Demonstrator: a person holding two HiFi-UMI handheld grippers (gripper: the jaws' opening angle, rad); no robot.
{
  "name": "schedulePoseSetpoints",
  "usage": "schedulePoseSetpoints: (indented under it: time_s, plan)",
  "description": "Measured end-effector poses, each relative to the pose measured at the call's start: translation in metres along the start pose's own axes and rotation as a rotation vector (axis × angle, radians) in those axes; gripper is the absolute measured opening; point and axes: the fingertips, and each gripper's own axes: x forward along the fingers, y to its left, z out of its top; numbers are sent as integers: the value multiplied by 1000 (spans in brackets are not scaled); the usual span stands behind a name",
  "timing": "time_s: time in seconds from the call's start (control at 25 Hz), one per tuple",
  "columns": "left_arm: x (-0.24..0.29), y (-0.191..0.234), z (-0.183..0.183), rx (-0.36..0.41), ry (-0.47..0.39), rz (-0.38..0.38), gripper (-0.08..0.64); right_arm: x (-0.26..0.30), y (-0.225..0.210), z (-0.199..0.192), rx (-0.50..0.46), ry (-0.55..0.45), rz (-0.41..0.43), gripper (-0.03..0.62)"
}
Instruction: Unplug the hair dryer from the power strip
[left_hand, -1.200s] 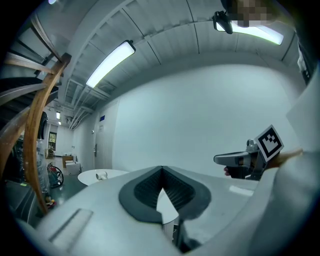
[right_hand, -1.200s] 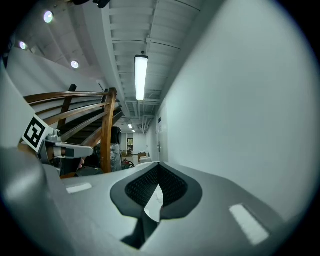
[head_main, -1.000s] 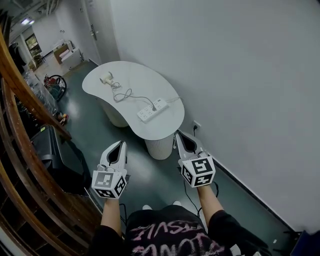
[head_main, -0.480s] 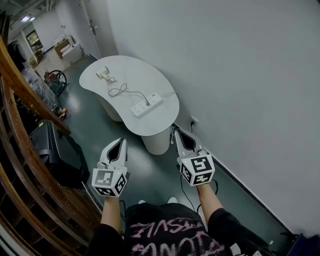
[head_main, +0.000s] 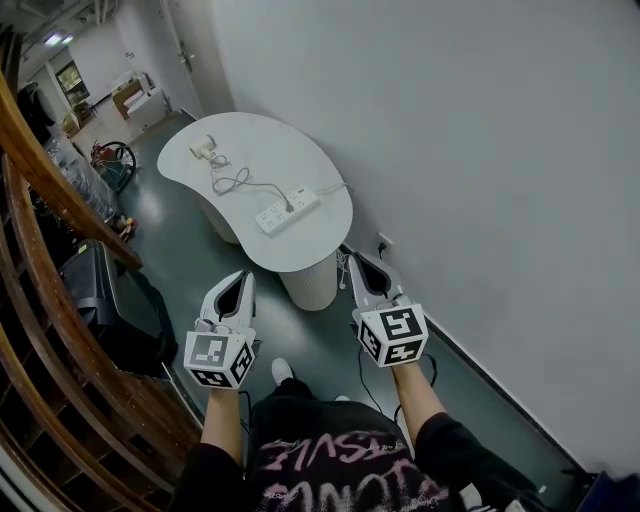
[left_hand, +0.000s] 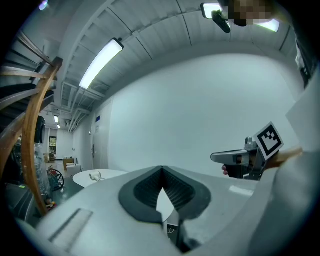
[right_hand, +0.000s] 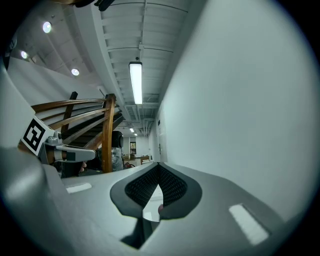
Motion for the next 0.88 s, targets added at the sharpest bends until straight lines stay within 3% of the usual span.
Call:
schedulePoseSetpoints:
  time_s: [0.56, 0.88]
  plan:
    - [23, 12, -14, -4, -8, -8, 0, 22, -2, -7, -23, -13, 27, 11]
    - [38, 34, -18, -36, -11, -16, 0, 40, -4, -2, -39, -7, -11, 11]
